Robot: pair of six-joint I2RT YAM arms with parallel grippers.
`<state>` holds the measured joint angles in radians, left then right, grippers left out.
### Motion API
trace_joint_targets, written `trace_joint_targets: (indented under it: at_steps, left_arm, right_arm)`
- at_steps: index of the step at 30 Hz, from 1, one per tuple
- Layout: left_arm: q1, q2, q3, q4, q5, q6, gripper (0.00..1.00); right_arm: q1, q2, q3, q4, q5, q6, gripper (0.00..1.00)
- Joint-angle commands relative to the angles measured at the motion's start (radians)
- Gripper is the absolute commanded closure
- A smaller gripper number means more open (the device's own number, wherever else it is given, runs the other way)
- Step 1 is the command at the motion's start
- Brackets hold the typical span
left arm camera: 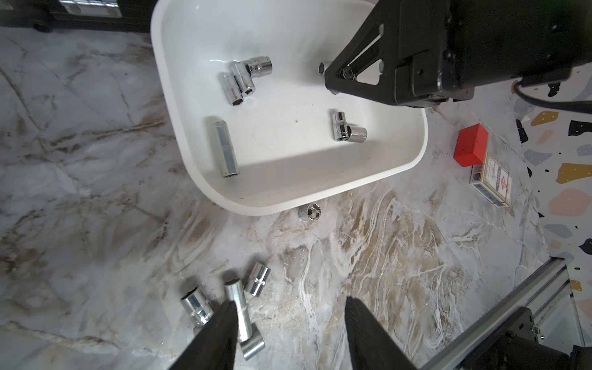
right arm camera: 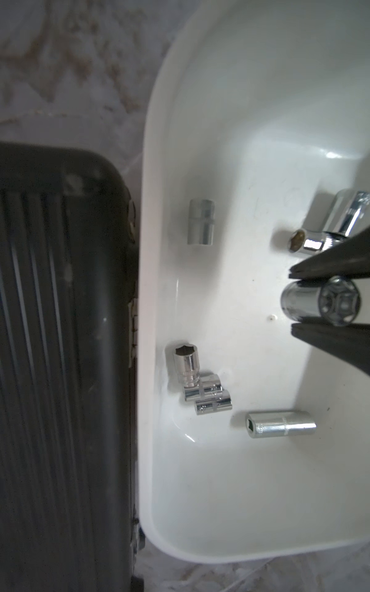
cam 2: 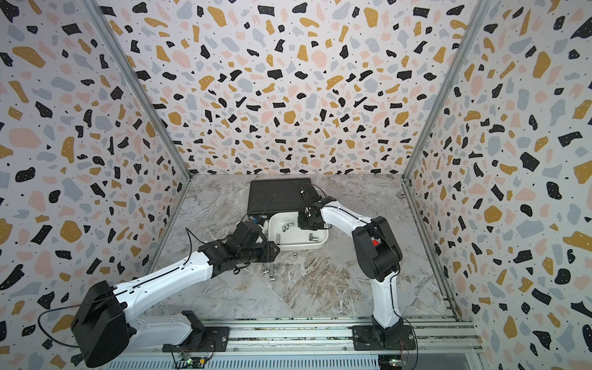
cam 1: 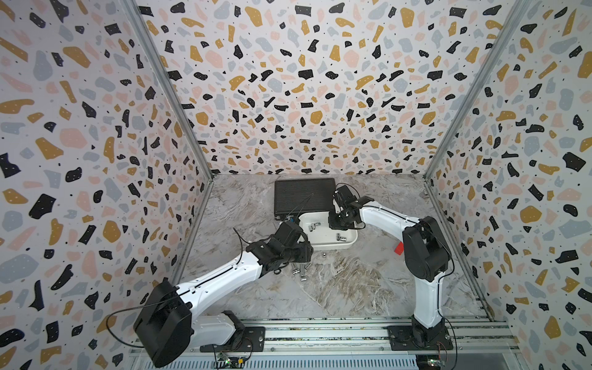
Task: Put the socket on the desktop into the storage box
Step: Place the socket head in the storage box.
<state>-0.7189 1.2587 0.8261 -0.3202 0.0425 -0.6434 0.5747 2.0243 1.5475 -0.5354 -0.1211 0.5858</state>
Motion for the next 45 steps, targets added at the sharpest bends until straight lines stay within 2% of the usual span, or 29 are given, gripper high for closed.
trace_joint_targets:
  at_steps: [1,18,25,28,45]
  left_arm:
    - [0.009,-0.028,-0.018,0.012,0.001,0.01,0.43]
    - [0.021,-0.075,-0.058,-0.005,0.003,-0.001,0.43]
    - [0.022,-0.078,-0.058,-0.011,0.003,0.003,0.43]
    - [0.025,-0.082,-0.061,-0.013,0.002,0.004,0.43]
    - [0.052,-0.138,-0.076,-0.023,0.033,0.043,0.41]
  right_arm:
    - [-0.006,0.008,0.06,-0.038,-0.002,-0.009,0.81]
    - [-0.018,0.097,0.151,-0.07,0.005,-0.013,0.75]
    - [-0.018,0.09,0.155,-0.081,0.011,-0.013,0.65]
    - [-0.017,0.072,0.149,-0.082,0.014,-0.018,0.61]
    - [0.002,-0.174,-0.063,-0.032,0.028,-0.029,0.6]
